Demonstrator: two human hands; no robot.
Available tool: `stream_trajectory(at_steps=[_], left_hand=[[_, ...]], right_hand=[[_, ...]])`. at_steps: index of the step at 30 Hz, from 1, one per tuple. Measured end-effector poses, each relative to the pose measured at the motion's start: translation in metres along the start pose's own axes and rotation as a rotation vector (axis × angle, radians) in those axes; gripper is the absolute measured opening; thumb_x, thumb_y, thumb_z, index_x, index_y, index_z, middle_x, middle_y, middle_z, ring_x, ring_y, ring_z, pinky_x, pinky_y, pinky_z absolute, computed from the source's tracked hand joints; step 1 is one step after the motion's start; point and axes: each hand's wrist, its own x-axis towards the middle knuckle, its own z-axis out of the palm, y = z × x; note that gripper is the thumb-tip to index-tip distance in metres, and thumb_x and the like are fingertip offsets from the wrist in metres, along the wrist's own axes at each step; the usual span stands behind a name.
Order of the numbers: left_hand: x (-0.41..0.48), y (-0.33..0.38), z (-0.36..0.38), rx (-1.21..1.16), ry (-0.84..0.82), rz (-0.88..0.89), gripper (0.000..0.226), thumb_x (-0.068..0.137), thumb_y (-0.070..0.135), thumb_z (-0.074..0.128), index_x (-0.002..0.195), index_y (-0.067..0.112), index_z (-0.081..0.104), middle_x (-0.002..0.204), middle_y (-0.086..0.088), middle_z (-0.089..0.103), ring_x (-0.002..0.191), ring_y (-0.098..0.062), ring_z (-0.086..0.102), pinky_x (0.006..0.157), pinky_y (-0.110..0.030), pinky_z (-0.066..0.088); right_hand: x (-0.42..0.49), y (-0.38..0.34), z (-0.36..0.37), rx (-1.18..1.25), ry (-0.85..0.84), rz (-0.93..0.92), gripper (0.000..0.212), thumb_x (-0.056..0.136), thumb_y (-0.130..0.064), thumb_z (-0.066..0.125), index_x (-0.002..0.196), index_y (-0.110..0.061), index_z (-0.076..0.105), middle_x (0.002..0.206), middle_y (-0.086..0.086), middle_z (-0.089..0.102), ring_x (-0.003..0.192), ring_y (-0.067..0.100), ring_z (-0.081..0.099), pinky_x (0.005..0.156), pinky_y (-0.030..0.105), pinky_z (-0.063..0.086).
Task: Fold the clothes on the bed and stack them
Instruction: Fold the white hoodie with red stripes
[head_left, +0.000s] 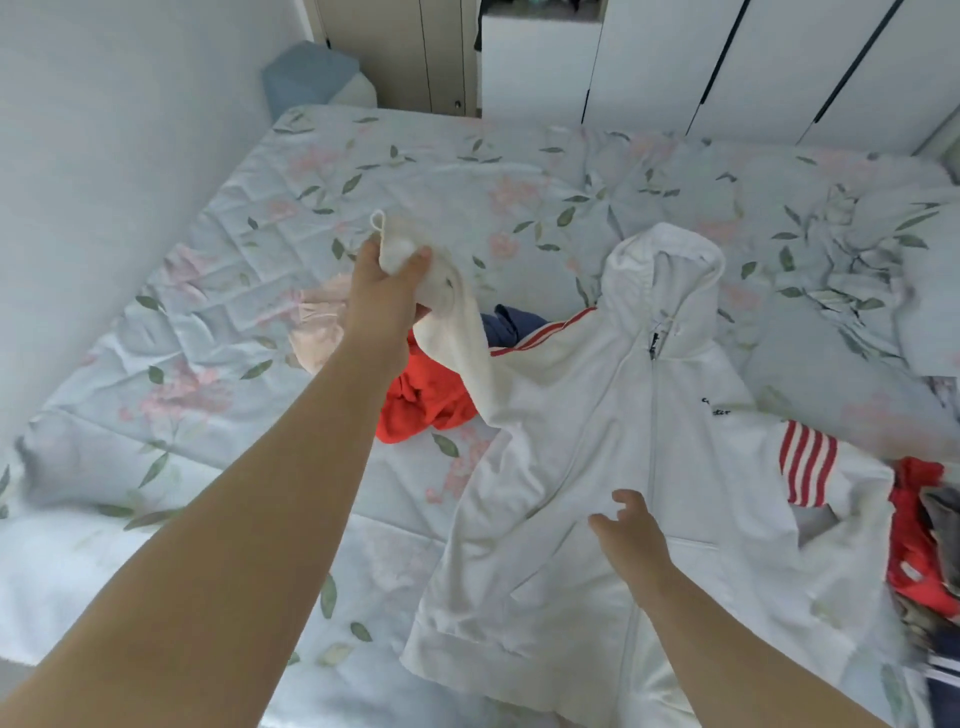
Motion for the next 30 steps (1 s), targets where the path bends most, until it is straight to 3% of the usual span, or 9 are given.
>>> stream_trajectory(at_steps=[3, 5, 8, 13, 18, 22, 24, 26, 30], left_hand=[[-0.022, -0.018, 0.071, -0.025, -0.198, -0.071, 0.011, 0.094, 0.007, 0.054, 0.095, 0.017, 0.049, 0.090, -0.001, 0.058, 0.079, -0.017, 0.059, 0.078, -0.042, 0.051], [-0.040, -0.035, 0.112, -0.081, -0.539, -0.210, 0.015, 0.095, 0.006, 0.050, 0.098, 0.021, 0.051, 0.103, 0.002, 0.058, 0.088, -0.018, 0.057, 0.076, -0.041, 0.048], [-0.053, -0.070, 0.147, -0.040, -0.852, -0.448, 0.029, 0.098, 0.019, 0.049, 0.116, 0.041, 0.049, 0.135, 0.016, 0.038, 0.117, -0.008, 0.043, 0.100, -0.047, 0.037], [-0.045, -0.137, 0.156, 0.119, -0.366, -0.647, 0.019, 0.097, 0.014, 0.048, 0.110, 0.026, 0.055, 0.109, 0.005, 0.057, 0.111, -0.018, 0.053, 0.089, -0.036, 0.042], [-0.037, -0.200, 0.144, 0.286, -0.142, -0.776, 0.017, 0.099, 0.012, 0.042, 0.105, 0.019, 0.056, 0.102, -0.003, 0.061, 0.093, -0.018, 0.060, 0.079, -0.032, 0.044], [-0.023, -0.242, 0.131, 0.332, -0.034, -0.843, 0.012, 0.098, 0.016, 0.045, 0.102, 0.018, 0.056, 0.092, 0.000, 0.059, 0.088, -0.018, 0.060, 0.076, -0.031, 0.046], [-0.017, -0.262, 0.125, 0.342, 0.052, -0.886, 0.010, 0.097, 0.018, 0.046, 0.091, 0.020, 0.054, 0.090, 0.000, 0.054, 0.082, -0.017, 0.056, 0.073, -0.032, 0.046], [-0.009, -0.283, 0.119, 0.336, 0.169, -0.922, 0.009, 0.094, 0.026, 0.053, 0.098, 0.018, 0.053, 0.096, 0.000, 0.049, 0.087, -0.019, 0.051, 0.077, -0.034, 0.045], [0.011, -0.312, 0.111, 0.130, 0.468, -1.098, 0.040, 0.086, 0.056, 0.055, 0.112, 0.026, 0.048, 0.106, 0.006, 0.048, 0.102, -0.021, 0.049, 0.101, -0.040, 0.038]], right_hand=[[0.005, 0.015, -0.020, 0.094, 0.064, 0.067, 0.049, 0.091, -0.012, 0.050, 0.139, -0.010, 0.036, 0.095, 0.005, 0.047, 0.083, 0.022, 0.048, 0.070, 0.027, 0.035], [0.010, 0.031, -0.034, 0.149, 0.092, 0.138, 0.048, 0.090, -0.012, 0.051, 0.136, -0.011, 0.038, 0.082, 0.003, 0.051, 0.072, 0.020, 0.049, 0.061, 0.028, 0.037], [0.023, 0.060, -0.061, 0.324, 0.156, 0.271, 0.044, 0.089, -0.011, 0.053, 0.132, -0.013, 0.041, 0.075, 0.005, 0.048, 0.066, 0.020, 0.046, 0.061, 0.029, 0.038], [0.050, 0.091, -0.098, 0.326, 0.254, 0.303, 0.040, 0.090, -0.009, 0.048, 0.129, -0.012, 0.042, 0.070, 0.005, 0.049, 0.063, 0.018, 0.045, 0.063, 0.031, 0.039], [0.083, 0.105, -0.099, 0.181, 0.175, 0.241, 0.042, 0.091, -0.008, 0.046, 0.133, -0.011, 0.041, 0.076, 0.000, 0.050, 0.064, 0.015, 0.048, 0.056, 0.026, 0.035], [0.125, 0.104, -0.091, 0.058, 0.120, 0.186, 0.042, 0.092, -0.009, 0.046, 0.134, -0.013, 0.043, 0.110, 0.009, 0.053, 0.073, 0.016, 0.051, 0.058, 0.025, 0.038], [0.151, 0.106, -0.087, -0.047, 0.178, 0.142, 0.040, 0.090, -0.011, 0.046, 0.130, -0.015, 0.047, 0.122, 0.011, 0.052, 0.095, 0.026, 0.056, 0.077, 0.034, 0.048], [0.175, 0.109, -0.082, -0.245, 0.284, 0.035, 0.039, 0.090, -0.013, 0.047, 0.129, -0.016, 0.050, 0.133, 0.011, 0.047, 0.113, 0.032, 0.049, 0.092, 0.042, 0.044], [0.218, 0.091, -0.072, -0.257, 0.324, -0.207, 0.044, 0.093, -0.014, 0.047, 0.136, -0.020, 0.042, 0.148, 0.001, 0.027, 0.116, 0.029, 0.050, 0.084, 0.041, 0.045]])
